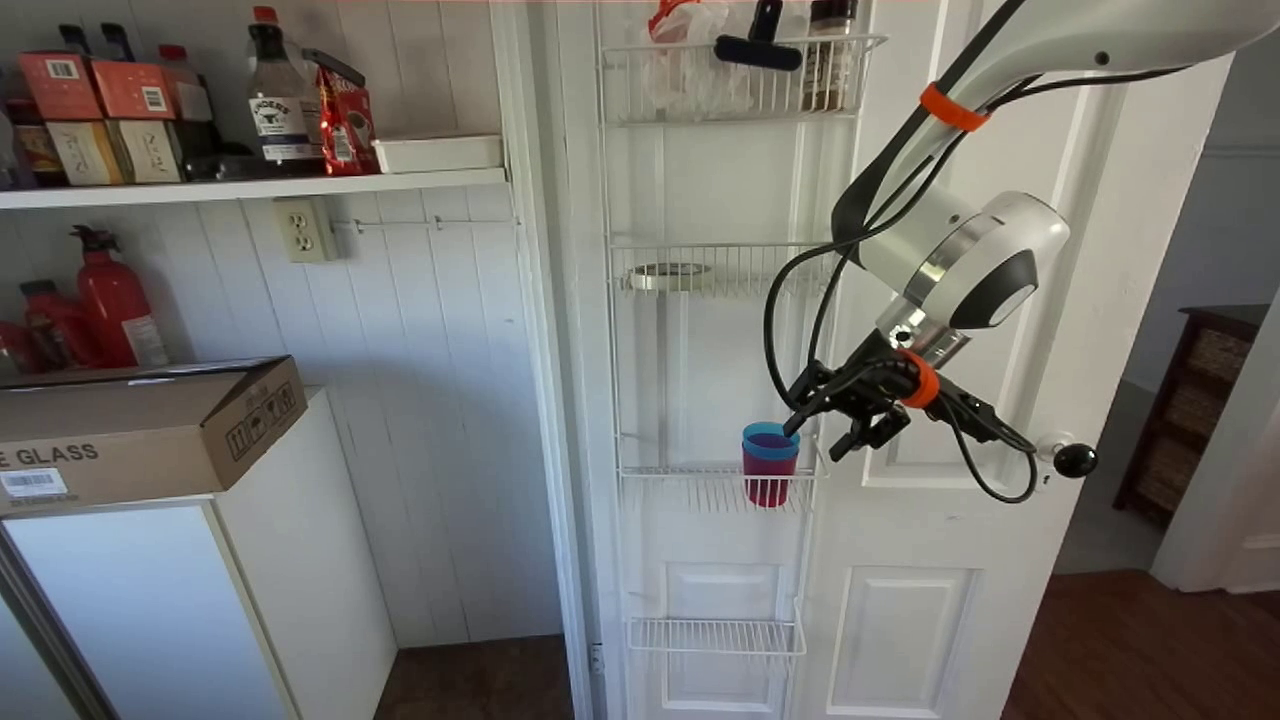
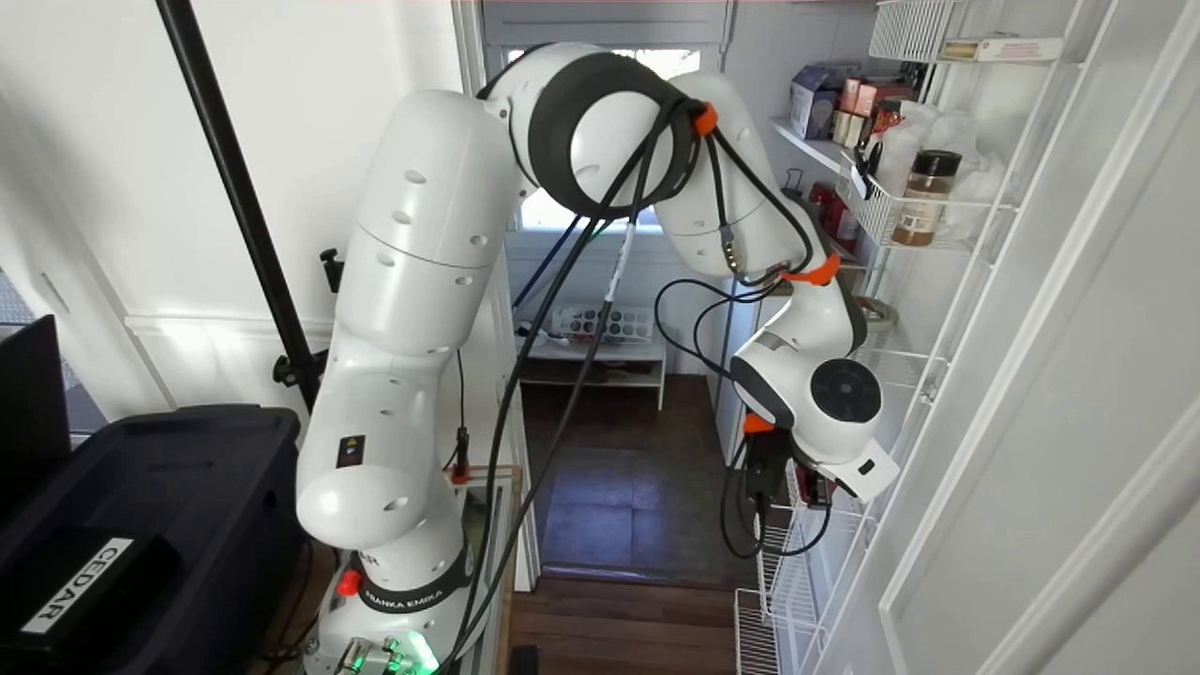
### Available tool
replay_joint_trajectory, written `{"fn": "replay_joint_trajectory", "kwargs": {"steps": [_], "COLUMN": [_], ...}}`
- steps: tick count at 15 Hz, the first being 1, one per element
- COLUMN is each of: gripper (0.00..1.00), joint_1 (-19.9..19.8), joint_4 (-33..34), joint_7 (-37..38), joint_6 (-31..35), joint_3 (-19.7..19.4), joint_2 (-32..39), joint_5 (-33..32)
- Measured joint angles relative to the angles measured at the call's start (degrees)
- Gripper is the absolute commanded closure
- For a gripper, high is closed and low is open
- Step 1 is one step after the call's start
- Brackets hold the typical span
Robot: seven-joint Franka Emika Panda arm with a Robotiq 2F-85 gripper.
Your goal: Unstack the cups
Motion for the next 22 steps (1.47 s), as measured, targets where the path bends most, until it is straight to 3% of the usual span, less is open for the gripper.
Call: {"fn": "replay_joint_trajectory", "kwargs": {"steps": [2, 5, 6, 8, 9, 11, 13, 16, 20, 22], "gripper": [0.06, 0.34, 0.37, 0.31, 0.18, 0.04, 0.0, 0.18, 0.49, 0.58], "joint_1": [0.02, 0.09, 0.09, 0.1, 0.11, 0.11, 0.11, 0.11, 0.27, 0.41], "joint_4": [0.0, -0.01, -0.02, -0.02, -0.02, -0.02, 0.0, 0.08, 0.37, 0.44], "joint_7": [0.35, 0.54, 0.64, 1.28, 1.51, 1.56, 1.55, 1.44, 1.39, 1.38], "joint_6": [1.2, 3.52, 4.24, 5.62, 6.17, 6.85, 7.02, 7.17, 8.1, 8.56], "joint_3": [0.04, 0.25, 0.32, 0.42, 0.52, 0.83, 1.3, 2.36, 3.46, 3.71], "joint_2": [0.0, 0.0, 0.0, 0.0, 0.0, 0.0, 0.0, 0.0, 0.15, 0.24], "joint_5": [0.18, 1.52, 1.83, 2.28, 2.77, 4.18, 6.29, 11.07, 16.64, 17.98]}}
